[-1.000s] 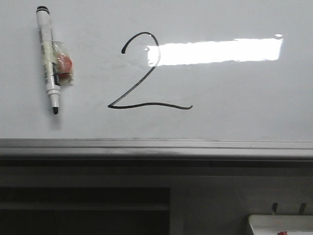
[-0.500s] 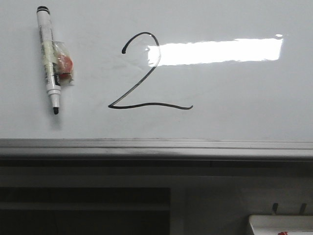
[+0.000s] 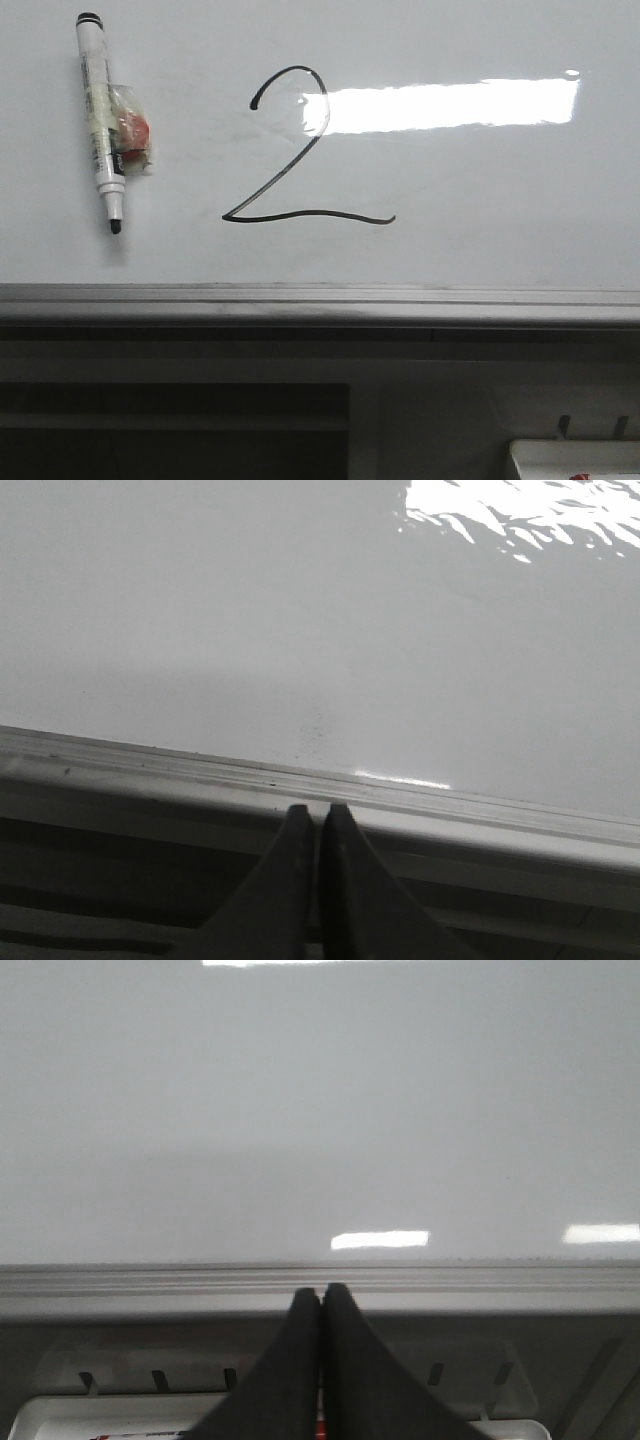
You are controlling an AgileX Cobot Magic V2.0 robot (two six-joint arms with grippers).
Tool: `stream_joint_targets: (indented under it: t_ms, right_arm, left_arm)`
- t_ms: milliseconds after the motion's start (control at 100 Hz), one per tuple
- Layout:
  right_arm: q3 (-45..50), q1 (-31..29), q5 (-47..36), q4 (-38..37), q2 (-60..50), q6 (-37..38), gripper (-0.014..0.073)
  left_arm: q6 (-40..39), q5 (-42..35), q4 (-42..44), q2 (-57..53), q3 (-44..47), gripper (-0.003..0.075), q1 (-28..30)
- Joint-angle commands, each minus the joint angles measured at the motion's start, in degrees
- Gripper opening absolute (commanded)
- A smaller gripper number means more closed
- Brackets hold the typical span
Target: Write number 2 on whiteboard
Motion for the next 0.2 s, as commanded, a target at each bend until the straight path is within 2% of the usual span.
stream_joint_targets:
  t_ms: [0, 190]
  right_arm:
    - [1.6, -0.4, -1.3, 0.5, -1.2, 0.1, -0.0060]
    - [1.6, -0.4, -1.3, 0.5, -1.2, 0.1, -0.0060]
  left_arm:
    - [-0.1, -2.8, -0.6, -1.5, 0.7, -0.0020, -0.4]
    - [-0.1, -2.8, -0.6, -1.5, 0.7, -0.0020, -0.4]
